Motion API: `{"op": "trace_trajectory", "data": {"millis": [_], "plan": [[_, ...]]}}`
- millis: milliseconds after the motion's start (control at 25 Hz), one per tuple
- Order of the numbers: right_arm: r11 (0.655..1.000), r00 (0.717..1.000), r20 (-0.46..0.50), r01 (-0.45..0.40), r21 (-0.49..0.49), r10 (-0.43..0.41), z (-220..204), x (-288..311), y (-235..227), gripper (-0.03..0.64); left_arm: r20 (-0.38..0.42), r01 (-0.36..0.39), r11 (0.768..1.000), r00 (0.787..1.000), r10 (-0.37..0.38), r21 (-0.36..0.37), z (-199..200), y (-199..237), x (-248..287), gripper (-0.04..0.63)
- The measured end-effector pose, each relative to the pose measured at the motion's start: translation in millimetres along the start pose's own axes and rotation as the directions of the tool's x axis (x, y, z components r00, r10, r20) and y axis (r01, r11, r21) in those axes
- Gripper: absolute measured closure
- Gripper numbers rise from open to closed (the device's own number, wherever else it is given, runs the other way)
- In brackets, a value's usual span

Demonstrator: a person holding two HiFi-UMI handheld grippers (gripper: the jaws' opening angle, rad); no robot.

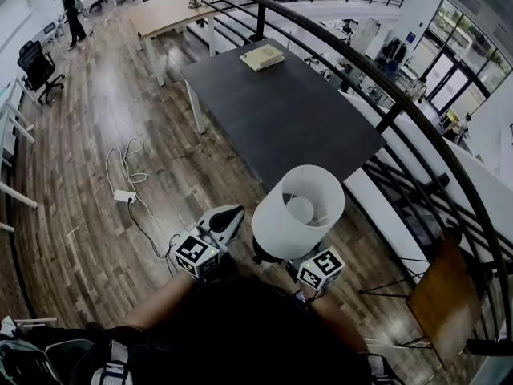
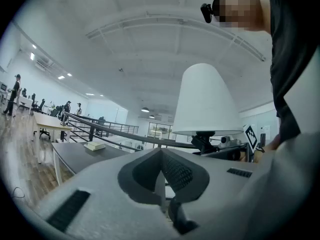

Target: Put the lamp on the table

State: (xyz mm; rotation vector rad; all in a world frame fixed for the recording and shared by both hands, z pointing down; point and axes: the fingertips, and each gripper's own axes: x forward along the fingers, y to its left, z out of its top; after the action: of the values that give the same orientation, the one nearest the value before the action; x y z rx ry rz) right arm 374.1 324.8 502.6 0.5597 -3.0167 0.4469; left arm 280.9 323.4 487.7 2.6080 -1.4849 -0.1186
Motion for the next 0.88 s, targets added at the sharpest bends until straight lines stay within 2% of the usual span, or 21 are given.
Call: {"op": "trace_trajectory", "data": {"millis": [480, 640, 880], "plan": [[0.999, 1.0, -0.016, -0.006, -0.034, 0.005, 4, 39, -5, 0.512, -0.01, -0.02, 1.0, 1.0, 0.02, -0.02, -2, 44, -8, 0.586], [0.999, 1.0, -0.024, -0.019, -0.041, 0.018, 8, 67, -10, 0.512, -0.011, -0.031, 0.999, 0.999, 0.031, -0.04, -1, 71, -7, 0.586], [1.0, 1.0, -0.025, 0.008, -0.025, -0.009, 9, 129, -31, 0.512, -0.004, -0.028, 0.998, 1.0, 0.028, -0.048, -1, 125, -3, 0.586]]}}
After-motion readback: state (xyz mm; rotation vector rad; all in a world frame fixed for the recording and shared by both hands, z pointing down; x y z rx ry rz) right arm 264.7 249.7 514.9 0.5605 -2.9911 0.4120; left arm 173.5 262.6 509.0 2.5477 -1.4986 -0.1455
